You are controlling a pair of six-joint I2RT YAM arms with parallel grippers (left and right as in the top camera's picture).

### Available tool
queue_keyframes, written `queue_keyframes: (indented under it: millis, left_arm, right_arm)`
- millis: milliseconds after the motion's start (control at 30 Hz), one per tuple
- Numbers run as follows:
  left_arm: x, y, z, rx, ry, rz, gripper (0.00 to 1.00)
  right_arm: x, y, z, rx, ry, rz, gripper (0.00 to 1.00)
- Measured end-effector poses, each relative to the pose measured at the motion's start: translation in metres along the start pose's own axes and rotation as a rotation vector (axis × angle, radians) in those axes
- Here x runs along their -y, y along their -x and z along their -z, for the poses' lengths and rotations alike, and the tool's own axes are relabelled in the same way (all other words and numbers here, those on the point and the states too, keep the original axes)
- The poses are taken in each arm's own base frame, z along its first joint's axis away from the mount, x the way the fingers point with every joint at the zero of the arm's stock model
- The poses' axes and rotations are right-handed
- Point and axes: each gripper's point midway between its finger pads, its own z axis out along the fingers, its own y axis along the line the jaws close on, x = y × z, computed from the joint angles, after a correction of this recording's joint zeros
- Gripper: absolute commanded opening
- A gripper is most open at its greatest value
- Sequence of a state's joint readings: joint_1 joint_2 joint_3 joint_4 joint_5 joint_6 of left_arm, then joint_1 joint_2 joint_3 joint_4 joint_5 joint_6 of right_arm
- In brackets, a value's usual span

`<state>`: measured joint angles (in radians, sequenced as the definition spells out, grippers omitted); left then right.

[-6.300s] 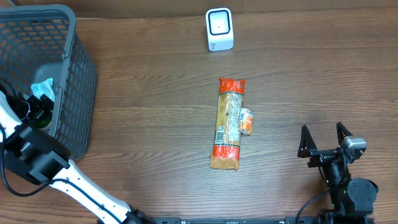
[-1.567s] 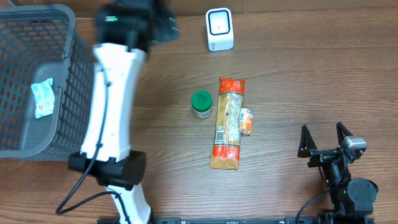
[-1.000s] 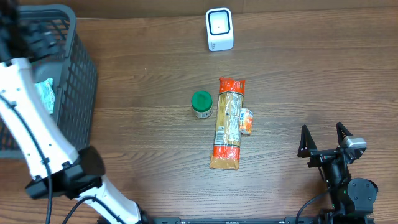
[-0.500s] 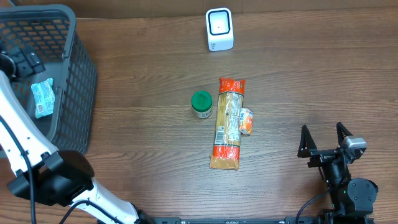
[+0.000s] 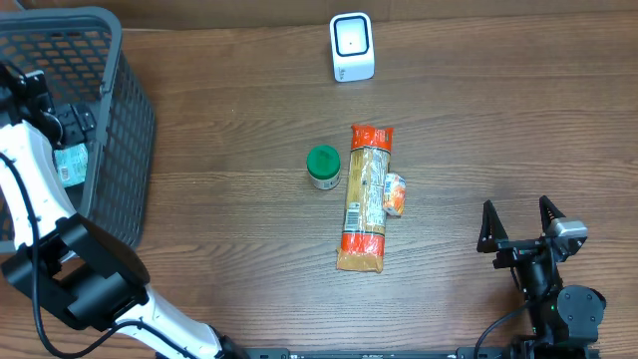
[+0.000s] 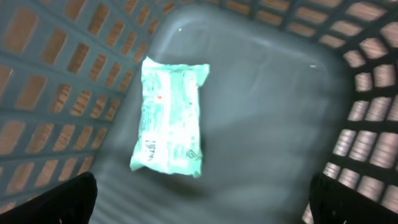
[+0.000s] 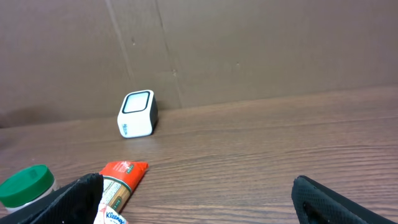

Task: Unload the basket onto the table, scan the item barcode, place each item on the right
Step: 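Reach the left gripper into the basket and grasp the mint-green wipes pack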

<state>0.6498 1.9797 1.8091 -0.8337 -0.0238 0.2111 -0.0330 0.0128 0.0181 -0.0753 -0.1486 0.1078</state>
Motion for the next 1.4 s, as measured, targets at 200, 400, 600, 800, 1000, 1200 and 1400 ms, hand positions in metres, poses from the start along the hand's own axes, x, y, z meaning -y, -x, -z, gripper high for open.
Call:
queue_keyframes:
  millis: [200, 400, 600, 800, 1000, 1200, 1400]
  left_arm:
    - [-0.019, -0.013, -0.026, -0.001, 0.029, 0.033, 1.0]
    - [-0.022, -0.031, -0.069, -0.053, 0.024, 0.043, 0.98]
    - [-0.013, -0.059, -0.115, -0.133, 0.003, 0.04, 1.0]
    - [-0.013, -0.057, -0.118, -0.122, -0.001, 0.04, 0.53]
    - [-0.014, -0.061, -0.116, -0.144, 0.003, 0.033, 0.41]
    - [-0.011, -0.066, -0.103, -0.207, -0.008, 0.075, 0.41]
    - [-0.008, -0.027, -0.046, -0.112, -0.017, 0.141, 0.34]
  right_arm:
    - [0.0, 0.0, 0.0, 0.0, 0.0, 0.0, 1.0]
    - [0.0, 0.0, 0.0, 0.0, 0.0, 0.0, 1.0]
    - [0.0, 0.0, 0.0, 0.0, 0.0, 0.0, 1.0]
    - [0.0, 0.0, 0.0, 0.0, 0.0, 0.0, 1.0]
    - [0.0, 0.0, 0.0, 0.0, 0.0, 0.0, 1.0]
    - [0.0, 0.0, 0.0, 0.0, 0.0, 0.0, 1.0]
    - [0.0, 0.0, 0.0, 0.0, 0.0, 0.0, 1.0]
